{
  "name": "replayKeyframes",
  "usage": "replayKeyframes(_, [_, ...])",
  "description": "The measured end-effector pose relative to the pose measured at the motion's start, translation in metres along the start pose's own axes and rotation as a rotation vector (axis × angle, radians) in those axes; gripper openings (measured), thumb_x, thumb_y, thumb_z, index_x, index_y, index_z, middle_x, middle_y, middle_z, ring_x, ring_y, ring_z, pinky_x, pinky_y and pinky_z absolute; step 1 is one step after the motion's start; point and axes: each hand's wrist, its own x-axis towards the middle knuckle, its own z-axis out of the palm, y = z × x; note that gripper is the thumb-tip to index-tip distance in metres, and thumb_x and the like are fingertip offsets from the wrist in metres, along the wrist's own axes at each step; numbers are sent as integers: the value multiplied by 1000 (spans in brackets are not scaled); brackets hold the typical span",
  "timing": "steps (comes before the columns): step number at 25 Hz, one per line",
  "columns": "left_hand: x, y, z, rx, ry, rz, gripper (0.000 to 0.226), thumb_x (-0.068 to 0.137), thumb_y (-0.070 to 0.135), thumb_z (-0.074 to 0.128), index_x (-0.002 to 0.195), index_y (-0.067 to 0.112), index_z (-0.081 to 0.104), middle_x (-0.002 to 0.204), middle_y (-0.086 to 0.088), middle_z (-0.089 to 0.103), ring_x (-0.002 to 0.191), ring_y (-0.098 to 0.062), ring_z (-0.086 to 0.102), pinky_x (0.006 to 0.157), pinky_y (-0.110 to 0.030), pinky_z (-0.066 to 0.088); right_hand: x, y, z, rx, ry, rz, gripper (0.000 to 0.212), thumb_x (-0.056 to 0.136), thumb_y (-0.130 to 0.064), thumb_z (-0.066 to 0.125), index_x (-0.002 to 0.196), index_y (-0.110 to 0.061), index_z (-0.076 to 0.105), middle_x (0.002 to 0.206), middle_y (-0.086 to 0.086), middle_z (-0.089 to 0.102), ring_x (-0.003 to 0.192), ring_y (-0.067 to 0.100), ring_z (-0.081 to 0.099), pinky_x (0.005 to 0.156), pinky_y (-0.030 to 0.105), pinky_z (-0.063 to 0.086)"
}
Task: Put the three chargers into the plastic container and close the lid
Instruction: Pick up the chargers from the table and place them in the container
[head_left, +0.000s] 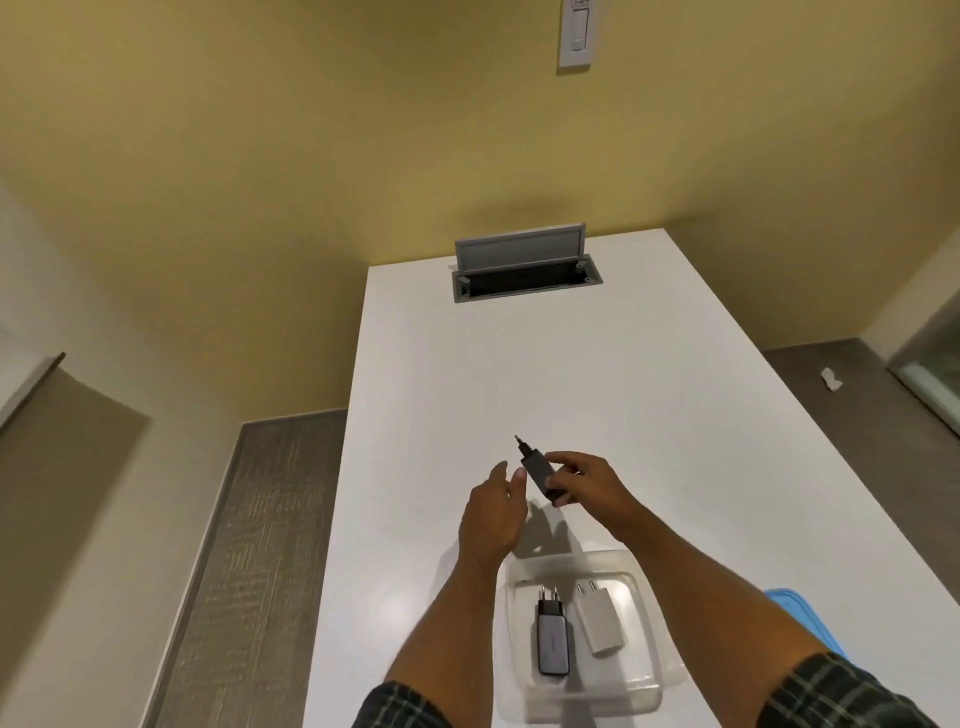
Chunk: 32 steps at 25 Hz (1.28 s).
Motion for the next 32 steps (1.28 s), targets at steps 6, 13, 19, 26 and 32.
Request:
replayKeyframes(6, [-46,21,15,-137,-4,-49,35,100,37,46,101,12,70,88,1,76,72,-12,72,71,-28,53,-63,10,-10,-80,-87,-45,47,80,-4,70,127,-10,66,93,25,72,81,24,74,73,32,60])
replayKeyframes(13, [-84,15,42,-94,-156,-95,24,88,24,53,99,18,74,94,-3,76,86,-23,74,85,-43,60,-109,30,-22,-386,-76,-27,44,67,-23,84,108,-21,70,68,4,65,64,20,72,60,34,59])
replayKeyframes(19, [-128,3,55,460,-251,105,33,93,21,52,123,17,63,121,-4,68,112,-25,64,81,-30,48,-135,50,-24,-729,128,74,30,60,-27,72,87,-14,67,81,1,69,74,20,67,63,33,55])
replayKeyframes(26, [-133,-15,83,842,-443,268,62,95,18,47,154,25,31,166,0,22,137,-39,41,104,-46,42,-145,62,-10,-1137,95,23,32,84,-34,62,109,-15,66,111,6,61,100,28,67,79,33,51])
replayKeyframes(32, [-120,-22,91,1140,-549,335,62,98,19,49,155,30,29,167,3,16,142,-37,34,106,-46,38,-132,72,-3,-1268,25,85,34,83,-34,63,113,-18,68,113,6,66,102,26,68,81,33,54])
